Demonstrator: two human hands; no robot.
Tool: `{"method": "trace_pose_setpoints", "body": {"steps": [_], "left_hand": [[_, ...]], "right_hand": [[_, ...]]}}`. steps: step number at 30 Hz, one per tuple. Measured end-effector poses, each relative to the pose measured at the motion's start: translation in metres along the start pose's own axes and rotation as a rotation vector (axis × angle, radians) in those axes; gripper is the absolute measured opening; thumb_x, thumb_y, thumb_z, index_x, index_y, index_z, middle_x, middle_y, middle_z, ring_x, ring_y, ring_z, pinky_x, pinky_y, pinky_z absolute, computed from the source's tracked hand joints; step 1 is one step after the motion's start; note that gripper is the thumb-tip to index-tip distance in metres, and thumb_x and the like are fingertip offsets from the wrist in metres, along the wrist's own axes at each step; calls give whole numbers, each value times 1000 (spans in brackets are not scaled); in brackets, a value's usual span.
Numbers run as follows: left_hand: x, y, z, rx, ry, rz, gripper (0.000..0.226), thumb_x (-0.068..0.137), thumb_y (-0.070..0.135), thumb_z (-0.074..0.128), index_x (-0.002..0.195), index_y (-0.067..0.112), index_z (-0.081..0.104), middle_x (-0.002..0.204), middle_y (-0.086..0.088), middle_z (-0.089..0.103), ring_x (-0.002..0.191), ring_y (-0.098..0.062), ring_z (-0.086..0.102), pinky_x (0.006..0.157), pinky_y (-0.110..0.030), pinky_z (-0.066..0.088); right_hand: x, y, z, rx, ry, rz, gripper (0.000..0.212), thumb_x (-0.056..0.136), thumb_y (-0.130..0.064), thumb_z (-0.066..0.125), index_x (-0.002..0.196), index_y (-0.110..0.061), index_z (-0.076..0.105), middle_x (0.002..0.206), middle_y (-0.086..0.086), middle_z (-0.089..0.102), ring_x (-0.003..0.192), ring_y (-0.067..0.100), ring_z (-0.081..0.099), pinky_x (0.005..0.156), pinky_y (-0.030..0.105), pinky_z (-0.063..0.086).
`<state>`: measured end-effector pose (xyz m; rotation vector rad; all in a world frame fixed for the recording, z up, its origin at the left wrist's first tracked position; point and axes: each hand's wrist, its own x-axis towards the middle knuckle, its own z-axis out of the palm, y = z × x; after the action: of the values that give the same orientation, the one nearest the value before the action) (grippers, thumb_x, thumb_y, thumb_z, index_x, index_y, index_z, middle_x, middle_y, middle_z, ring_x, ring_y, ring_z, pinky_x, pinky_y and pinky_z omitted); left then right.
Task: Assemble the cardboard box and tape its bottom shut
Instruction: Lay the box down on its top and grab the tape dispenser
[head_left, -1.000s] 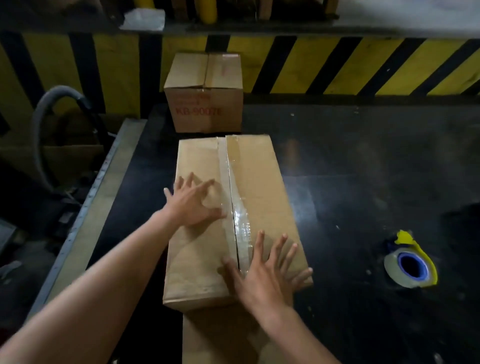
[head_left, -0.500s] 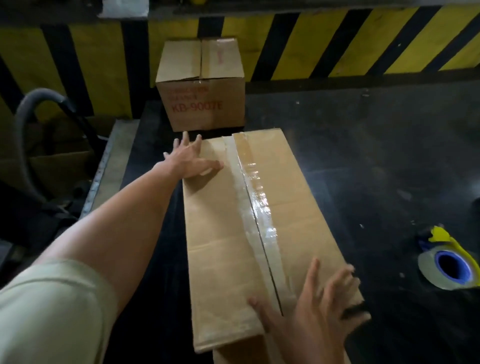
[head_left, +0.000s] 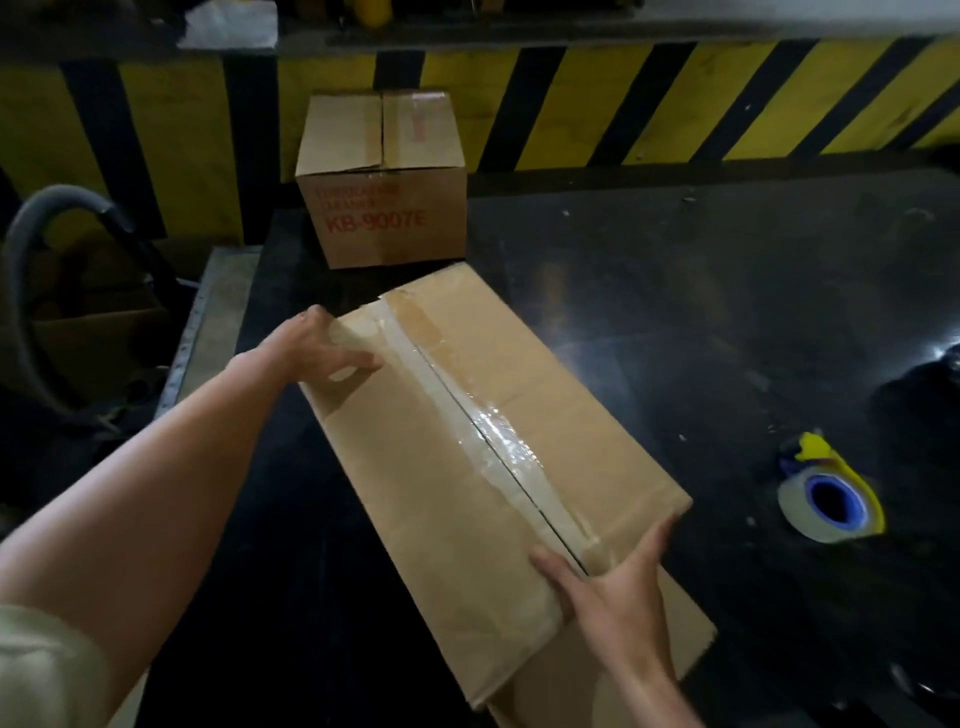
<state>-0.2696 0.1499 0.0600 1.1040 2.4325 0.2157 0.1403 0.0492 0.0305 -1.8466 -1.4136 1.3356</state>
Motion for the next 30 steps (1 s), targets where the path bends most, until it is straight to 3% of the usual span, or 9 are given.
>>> {"method": "trace_pose_setpoints", "body": {"steps": [3, 7, 12, 14, 18, 22, 25, 27, 30], "left_hand": [[-20, -31, -7, -83, 25, -77, 129, 36, 89, 78, 133, 8, 51, 126, -16, 62, 113, -37, 59, 91, -49, 53], [-63, -56, -14, -203, 76, -211, 137, 40, 82, 83, 146, 8, 36, 144, -23, 48, 126, -43, 51, 101, -55, 49], [-119, -59, -11, -307, 82, -331, 139, 47, 73, 83, 152, 5, 22, 152, -24, 40, 132, -45, 46, 106, -54, 45], [-139, -58, -1, -366, 94, -321, 129, 57, 66, 85, 153, 8, 21, 154, -23, 39, 134, -44, 44, 109, -53, 42], [-171, -50, 28, -393, 51, -277, 121, 65, 71, 82, 161, 28, 22, 159, -14, 39, 137, -40, 45, 111, -52, 41], [-193, -37, 55, -430, 65, -313, 112, 63, 74, 79, 155, 28, 35, 149, -11, 53, 120, -35, 59, 98, -47, 52], [-207, -21, 73, -519, 81, -316, 97, 74, 50, 85, 149, 12, 39, 139, -14, 52, 117, -33, 54, 94, -43, 45], [-210, -14, 84, -554, 63, -328, 100, 72, 44, 89, 147, 8, 34, 137, -14, 49, 112, -29, 50, 97, -45, 45], [-214, -2, 84, -579, 28, -325, 105, 79, 38, 85, 156, 13, 18, 154, -17, 38, 135, -38, 42, 109, -50, 38]], "right_hand": [[16, -12, -8, 71, -3, -81, 151, 53, -43, 95, 155, -24, -14, 152, 0, 37, 128, 9, 39, 103, 23, 33], [51, -32, -23, 87, -33, -176, 123, 54, -35, 97, 150, -14, 23, 138, -1, 53, 122, 12, 52, 101, 26, 41], [104, -53, -50, 9, -213, -335, 83, 59, -38, 94, 130, -31, 52, 116, -12, 69, 103, 6, 67, 96, 40, 53], [122, -58, -61, -35, -288, -346, 85, 62, -40, 92, 135, -33, 50, 120, -11, 68, 106, 9, 66, 99, 43, 51], [145, -56, -82, -108, -329, -308, 117, 70, -38, 88, 158, -23, 13, 147, -4, 46, 131, 19, 50, 110, 37, 40], [157, -56, -95, -281, -292, -368, 87, 86, -34, 75, 156, -19, 26, 151, -1, 42, 136, 22, 44, 107, 33, 36], [155, -50, -96, -331, -268, -368, 75, 94, -29, 65, 156, -19, 23, 161, -1, 27, 144, 22, 32, 113, 34, 27], [153, -46, -97, -310, -242, -386, 73, 95, -28, 63, 156, -21, 23, 159, -1, 32, 142, 24, 35, 113, 38, 30], [155, -42, -101, -267, -187, -415, 70, 94, -26, 65, 154, -22, 29, 151, 0, 44, 137, 24, 42, 107, 35, 35]]}}
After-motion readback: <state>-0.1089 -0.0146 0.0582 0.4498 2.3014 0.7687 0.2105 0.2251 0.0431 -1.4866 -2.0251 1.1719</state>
